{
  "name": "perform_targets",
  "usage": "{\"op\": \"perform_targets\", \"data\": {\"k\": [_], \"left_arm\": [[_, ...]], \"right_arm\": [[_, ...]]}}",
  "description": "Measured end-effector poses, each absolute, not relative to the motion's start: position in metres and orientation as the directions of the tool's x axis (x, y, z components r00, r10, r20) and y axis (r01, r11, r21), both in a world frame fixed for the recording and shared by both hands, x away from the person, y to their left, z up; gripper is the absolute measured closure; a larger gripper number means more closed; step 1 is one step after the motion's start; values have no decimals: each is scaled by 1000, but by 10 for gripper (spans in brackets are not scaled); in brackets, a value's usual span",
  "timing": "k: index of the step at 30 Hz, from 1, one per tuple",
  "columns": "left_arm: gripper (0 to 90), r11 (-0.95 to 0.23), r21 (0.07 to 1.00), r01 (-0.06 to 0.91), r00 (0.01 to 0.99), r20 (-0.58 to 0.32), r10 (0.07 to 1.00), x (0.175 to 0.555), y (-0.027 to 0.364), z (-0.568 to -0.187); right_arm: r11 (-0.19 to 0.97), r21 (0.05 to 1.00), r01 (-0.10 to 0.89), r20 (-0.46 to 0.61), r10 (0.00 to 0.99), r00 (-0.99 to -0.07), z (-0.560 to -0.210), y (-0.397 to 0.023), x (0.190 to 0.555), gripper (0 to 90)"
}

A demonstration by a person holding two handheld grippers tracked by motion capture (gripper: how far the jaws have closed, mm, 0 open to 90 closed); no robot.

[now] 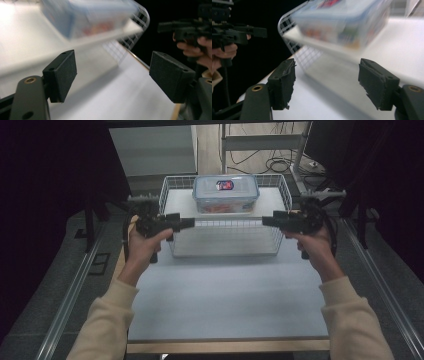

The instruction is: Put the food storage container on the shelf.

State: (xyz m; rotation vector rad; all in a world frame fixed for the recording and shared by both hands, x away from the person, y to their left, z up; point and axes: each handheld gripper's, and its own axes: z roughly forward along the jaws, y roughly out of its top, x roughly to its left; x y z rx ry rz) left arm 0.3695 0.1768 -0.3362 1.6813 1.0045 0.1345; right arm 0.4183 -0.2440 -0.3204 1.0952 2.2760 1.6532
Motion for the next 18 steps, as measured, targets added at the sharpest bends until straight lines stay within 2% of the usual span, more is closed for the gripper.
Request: {"op": "perform_targets", "data": {"k": [5,8,12,18], "left_arm": [[212,-64,843,534,655,-365,662,320,179,-374],[212,-81,835,544,650,-359,669,307,178,-395],[209,-91,823,560,645,-364,672,303,177,-416],[197,-98,817,569,647,-370,667,304,174,-426]], "right_arm": [[166,869,466,288,596,-750,-361,-258,377,275],[205,863,461,259,604,-753,-384,-261,361,270],[247,855,457,233,604,-762,-402,-259,350,255],[240,872,427,212,601,-770,-403,-255,344,205]]}}
